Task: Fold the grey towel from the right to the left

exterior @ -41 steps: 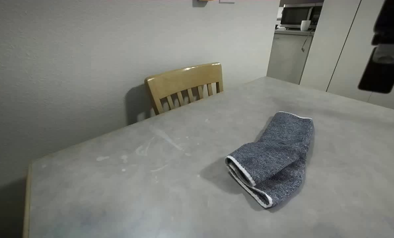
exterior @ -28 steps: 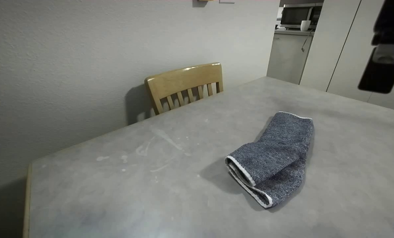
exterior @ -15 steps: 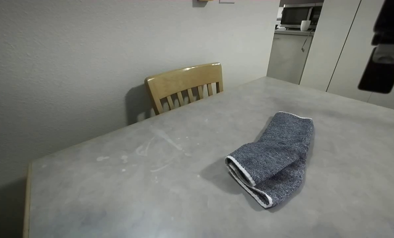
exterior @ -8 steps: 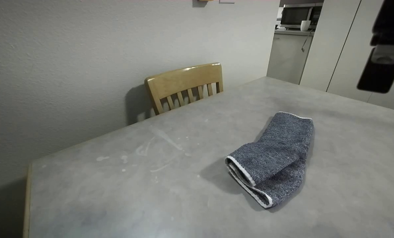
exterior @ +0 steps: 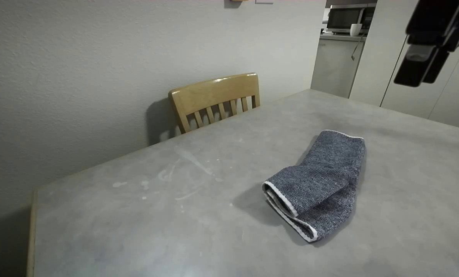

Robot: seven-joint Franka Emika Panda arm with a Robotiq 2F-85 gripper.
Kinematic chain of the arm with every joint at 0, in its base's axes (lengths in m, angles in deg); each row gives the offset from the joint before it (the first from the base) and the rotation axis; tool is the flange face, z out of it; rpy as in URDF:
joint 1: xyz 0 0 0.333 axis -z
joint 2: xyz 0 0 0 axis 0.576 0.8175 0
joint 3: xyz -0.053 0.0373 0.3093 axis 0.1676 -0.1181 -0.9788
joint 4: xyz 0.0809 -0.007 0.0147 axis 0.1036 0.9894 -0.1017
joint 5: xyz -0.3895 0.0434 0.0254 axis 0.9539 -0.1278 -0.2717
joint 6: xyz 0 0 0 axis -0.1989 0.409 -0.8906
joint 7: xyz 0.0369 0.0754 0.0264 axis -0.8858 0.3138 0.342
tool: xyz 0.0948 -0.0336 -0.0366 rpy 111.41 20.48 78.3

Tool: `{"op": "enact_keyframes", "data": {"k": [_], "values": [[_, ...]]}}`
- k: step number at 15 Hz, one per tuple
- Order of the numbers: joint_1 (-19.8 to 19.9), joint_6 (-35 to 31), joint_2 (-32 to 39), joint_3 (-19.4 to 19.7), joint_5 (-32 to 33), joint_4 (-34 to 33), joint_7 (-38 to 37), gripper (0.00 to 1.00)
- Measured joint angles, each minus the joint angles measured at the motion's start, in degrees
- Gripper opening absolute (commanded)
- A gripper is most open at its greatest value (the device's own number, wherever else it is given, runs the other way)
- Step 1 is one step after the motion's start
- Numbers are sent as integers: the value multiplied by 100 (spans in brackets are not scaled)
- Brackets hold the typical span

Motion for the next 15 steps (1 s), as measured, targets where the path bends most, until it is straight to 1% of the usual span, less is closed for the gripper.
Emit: {"op": "enact_keyframes", "data": {"k": [4,7,9,15], "values": [[307,-401,76,237,215,165,33,100],[490,-793,228,544,132,381,297,100],[499,-890,313,729,21,426,533,100],[494,-909,319,733,80,424,498,100]]}}
